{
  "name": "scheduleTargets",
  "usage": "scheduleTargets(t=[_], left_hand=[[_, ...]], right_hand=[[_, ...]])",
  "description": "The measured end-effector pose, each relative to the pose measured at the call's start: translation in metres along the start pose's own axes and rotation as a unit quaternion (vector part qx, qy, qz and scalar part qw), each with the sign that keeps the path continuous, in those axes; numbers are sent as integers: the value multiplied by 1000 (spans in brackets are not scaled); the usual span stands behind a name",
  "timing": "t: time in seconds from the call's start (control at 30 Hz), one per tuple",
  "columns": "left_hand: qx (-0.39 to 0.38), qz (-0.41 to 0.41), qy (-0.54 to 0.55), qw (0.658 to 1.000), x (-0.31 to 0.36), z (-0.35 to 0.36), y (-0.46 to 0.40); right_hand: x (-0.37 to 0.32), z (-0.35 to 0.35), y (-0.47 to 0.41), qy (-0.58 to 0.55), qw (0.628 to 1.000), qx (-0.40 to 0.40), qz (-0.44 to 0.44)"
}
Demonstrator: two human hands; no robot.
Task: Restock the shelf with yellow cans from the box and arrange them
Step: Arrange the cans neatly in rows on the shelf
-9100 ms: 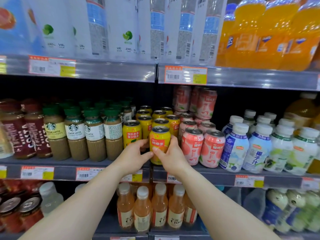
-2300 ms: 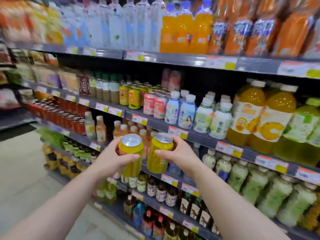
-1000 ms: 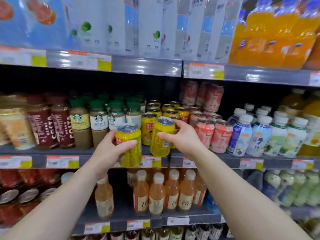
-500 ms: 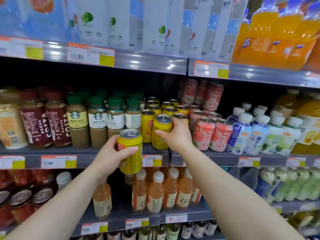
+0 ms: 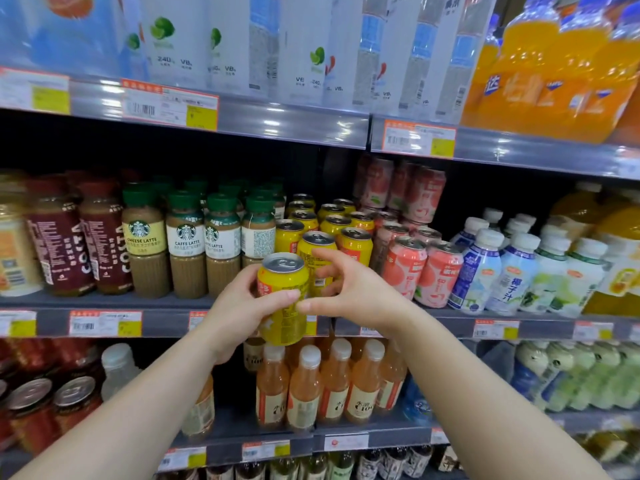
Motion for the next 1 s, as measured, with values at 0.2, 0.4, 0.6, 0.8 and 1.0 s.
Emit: scheduleTargets(t=[0.2,0.4,0.6,0.8,1.0], left_hand=[[-37,-1,4,999,21,55,-17],[26,8,-36,999,22,62,-26],[62,18,-71,995,16,57,-27],[76,33,-90,992,16,55,-27],[91,35,-80,992,16,48,-27]], right_hand=[[-3,-38,8,104,993,41,-41],[32,-78,13,80,987,133,47],[55,-66,-8,95,974,197,66],[58,-56,-26,91,970,216,61],[56,-43,-35,96,972,202,67]])
Point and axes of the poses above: each hand's wrist, its own y-axis away from the middle knuckle, its own z-axis out of the palm, x = y × z, the point moved 1 cm from there along -y, towards the middle knuckle, and after that the axes turned 3 degrees about -x, right-handed, at the moved point
